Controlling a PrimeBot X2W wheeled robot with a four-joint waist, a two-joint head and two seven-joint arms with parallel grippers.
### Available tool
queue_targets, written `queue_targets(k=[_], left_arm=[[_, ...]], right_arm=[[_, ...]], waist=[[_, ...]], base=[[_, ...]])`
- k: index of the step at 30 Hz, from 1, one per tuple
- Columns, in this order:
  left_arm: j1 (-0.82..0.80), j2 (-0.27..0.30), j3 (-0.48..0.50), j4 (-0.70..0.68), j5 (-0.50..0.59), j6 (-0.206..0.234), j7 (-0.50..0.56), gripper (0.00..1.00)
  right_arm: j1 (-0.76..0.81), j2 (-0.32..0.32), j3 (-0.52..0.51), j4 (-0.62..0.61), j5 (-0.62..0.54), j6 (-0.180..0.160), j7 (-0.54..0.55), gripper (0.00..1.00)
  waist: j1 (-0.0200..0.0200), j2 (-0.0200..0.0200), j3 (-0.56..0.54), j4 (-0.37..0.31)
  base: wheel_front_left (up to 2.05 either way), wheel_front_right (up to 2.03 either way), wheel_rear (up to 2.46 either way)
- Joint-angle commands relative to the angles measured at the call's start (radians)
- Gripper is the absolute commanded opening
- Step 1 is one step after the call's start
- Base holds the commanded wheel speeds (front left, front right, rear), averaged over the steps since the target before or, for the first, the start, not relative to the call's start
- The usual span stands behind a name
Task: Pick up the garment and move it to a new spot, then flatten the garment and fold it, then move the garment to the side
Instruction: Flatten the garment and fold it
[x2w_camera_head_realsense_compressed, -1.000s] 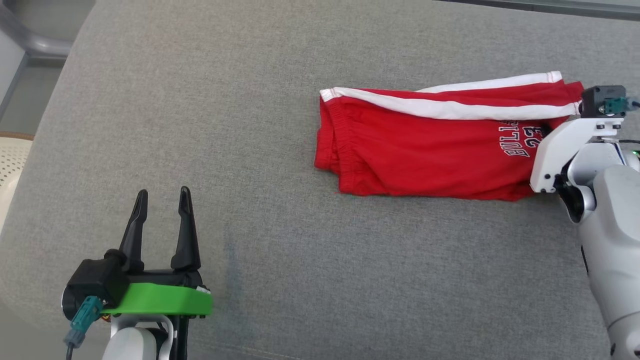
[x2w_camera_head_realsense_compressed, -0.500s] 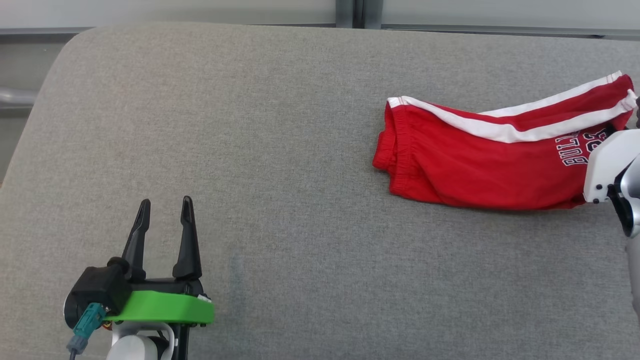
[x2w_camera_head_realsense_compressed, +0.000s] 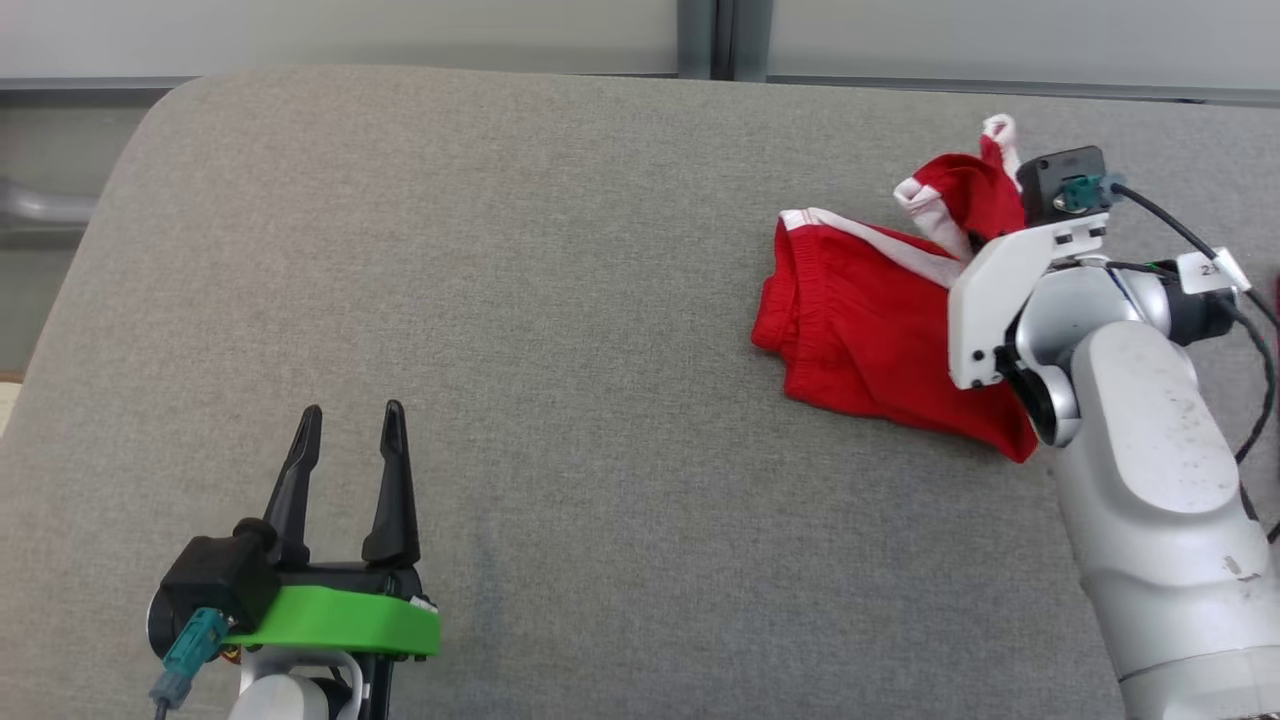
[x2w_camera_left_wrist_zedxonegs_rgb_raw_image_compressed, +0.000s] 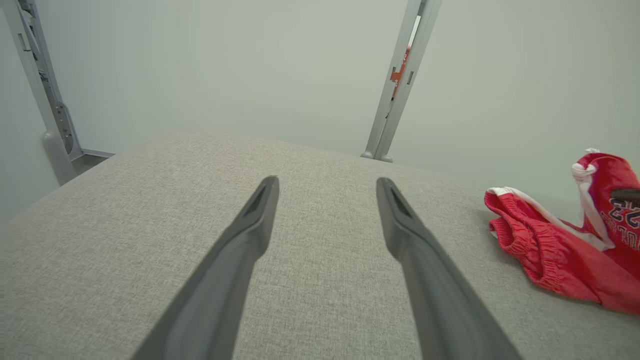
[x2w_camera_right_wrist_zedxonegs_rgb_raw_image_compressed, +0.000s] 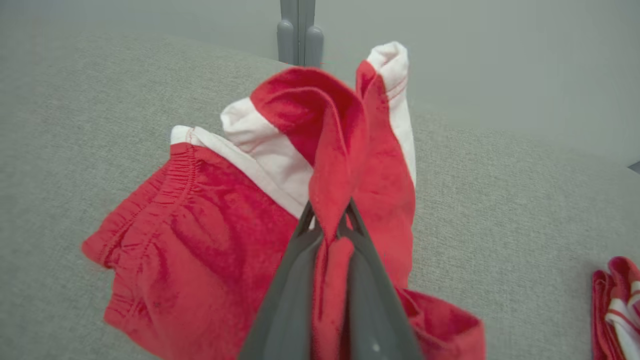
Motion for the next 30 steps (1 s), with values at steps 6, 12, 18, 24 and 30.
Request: queue_targets(k=[6,12,18,24,30], left_arm=[[0.01,0.003,-0.01,0.004,-0.012,0.0,-0.003,1.0],[0.013,0.003,-0.016,0.003,-0.016,-0.001,-0.003,1.0],[0.015,0.003,-0.017,0.004,-0.019,0.004,-0.003,1.0],[0.023,0.003,-0.005,0.003,-0.011,0.004,-0.003,1.0],[0.026,0.003,-0.004,-0.002,-0.006,0.002,-0.003,1.0]], right_arm=[[-0.046,0.041,0.029,0.108,-0.029,-0.002,-0.024,0.0],[-0.076,0.053,0.057,0.203,-0.033,-0.002,-0.053,0.0],[-0.077,0.055,0.177,0.226,0.151,-0.002,-0.081,1.0],[-0.083,0.053,0.248,0.116,0.353,-0.002,-0.144,1.0],[-0.056,-0.002,0.136,0.052,0.279,-0.002,-0.196,1.0]], waist=[[0.0,0.0,0.012,0.062],[0.0,0.0,0.019,0.089],[0.0,0.0,0.013,0.088],[0.0,0.0,-0.006,0.052],[0.0,0.0,-0.018,0.024]], base=[[0.0,0.0,0.0],[0.0,0.0,0.0],[0.0,0.0,0.0],[0.0,0.0,0.0],[0.0,0.0,0.0]])
